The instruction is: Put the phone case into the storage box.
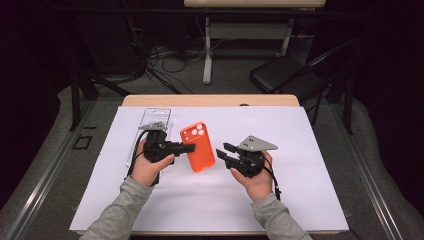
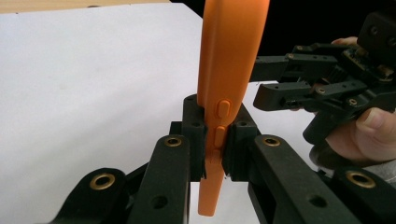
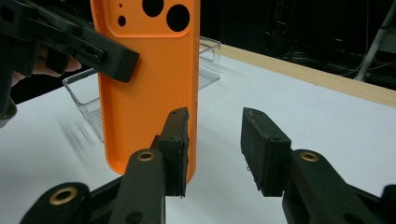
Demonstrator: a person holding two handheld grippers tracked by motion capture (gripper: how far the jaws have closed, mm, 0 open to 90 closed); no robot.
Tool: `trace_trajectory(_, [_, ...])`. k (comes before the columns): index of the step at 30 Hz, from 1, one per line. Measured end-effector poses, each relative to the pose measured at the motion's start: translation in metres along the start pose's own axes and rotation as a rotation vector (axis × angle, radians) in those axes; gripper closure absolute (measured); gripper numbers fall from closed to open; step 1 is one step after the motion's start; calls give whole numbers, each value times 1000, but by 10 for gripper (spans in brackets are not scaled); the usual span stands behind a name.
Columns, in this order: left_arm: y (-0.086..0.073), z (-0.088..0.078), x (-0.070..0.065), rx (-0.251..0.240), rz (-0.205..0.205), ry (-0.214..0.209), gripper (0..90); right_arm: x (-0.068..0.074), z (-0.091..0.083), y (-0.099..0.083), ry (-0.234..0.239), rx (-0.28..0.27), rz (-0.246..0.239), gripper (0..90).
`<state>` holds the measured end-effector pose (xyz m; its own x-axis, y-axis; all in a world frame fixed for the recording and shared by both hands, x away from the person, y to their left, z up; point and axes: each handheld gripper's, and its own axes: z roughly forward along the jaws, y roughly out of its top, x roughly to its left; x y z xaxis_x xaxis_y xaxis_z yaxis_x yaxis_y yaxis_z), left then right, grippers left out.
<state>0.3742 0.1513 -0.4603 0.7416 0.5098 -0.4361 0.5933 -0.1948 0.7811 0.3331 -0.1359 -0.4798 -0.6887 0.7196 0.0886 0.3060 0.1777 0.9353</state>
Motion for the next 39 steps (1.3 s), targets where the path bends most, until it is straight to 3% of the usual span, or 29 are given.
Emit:
trace_trajectory(10, [0,2,-1,26,42,-13,819,-1,-1,1,37,6,0,611])
trace_trajectory(39, [-3,11,-7,79,86,-66,819,-3,0,3,131,25,6,627])
